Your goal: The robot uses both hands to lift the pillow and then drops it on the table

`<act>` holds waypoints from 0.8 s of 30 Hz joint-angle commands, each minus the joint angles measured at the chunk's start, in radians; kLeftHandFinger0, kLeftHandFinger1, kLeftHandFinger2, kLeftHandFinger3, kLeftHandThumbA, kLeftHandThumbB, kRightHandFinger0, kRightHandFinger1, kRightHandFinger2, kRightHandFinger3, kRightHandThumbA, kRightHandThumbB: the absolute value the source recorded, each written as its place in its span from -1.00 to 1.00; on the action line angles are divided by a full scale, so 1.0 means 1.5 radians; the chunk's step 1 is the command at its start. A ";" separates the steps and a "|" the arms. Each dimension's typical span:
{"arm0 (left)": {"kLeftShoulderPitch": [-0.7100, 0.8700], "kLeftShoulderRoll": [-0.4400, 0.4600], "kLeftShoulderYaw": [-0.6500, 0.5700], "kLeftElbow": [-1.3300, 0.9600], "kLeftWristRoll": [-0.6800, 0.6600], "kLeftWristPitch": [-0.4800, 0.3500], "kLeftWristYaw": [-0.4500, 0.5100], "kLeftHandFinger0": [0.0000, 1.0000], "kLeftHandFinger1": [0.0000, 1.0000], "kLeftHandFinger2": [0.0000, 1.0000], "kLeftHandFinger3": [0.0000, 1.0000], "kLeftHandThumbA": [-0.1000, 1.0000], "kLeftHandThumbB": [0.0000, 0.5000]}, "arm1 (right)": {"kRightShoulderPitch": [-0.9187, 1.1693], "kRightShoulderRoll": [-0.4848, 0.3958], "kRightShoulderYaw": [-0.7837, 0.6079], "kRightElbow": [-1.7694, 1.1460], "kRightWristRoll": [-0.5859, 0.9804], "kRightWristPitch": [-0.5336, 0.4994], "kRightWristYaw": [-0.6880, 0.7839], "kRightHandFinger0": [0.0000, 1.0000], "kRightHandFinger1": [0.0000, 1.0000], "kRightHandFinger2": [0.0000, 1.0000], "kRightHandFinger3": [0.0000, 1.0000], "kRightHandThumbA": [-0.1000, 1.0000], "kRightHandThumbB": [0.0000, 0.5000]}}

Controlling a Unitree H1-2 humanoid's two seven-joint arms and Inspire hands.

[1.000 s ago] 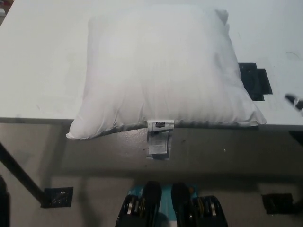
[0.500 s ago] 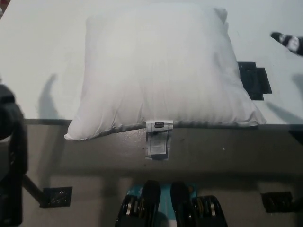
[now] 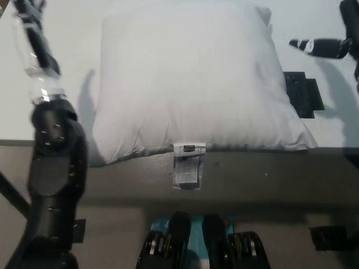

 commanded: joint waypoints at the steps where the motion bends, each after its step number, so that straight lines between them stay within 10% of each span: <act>1: -0.047 -0.001 -0.002 0.056 0.020 -0.038 0.018 1.00 1.00 1.00 1.00 1.00 -0.41 | -0.045 0.013 -0.018 0.069 0.035 -0.072 -0.033 1.00 1.00 1.00 1.00 1.00 0.63; 24: -0.087 0.006 -0.044 0.355 0.012 -0.038 -0.036 1.00 1.00 1.00 1.00 1.00 -0.20 | -0.049 0.088 -0.032 0.203 0.097 -0.140 -0.032 1.00 1.00 1.00 1.00 1.00 0.27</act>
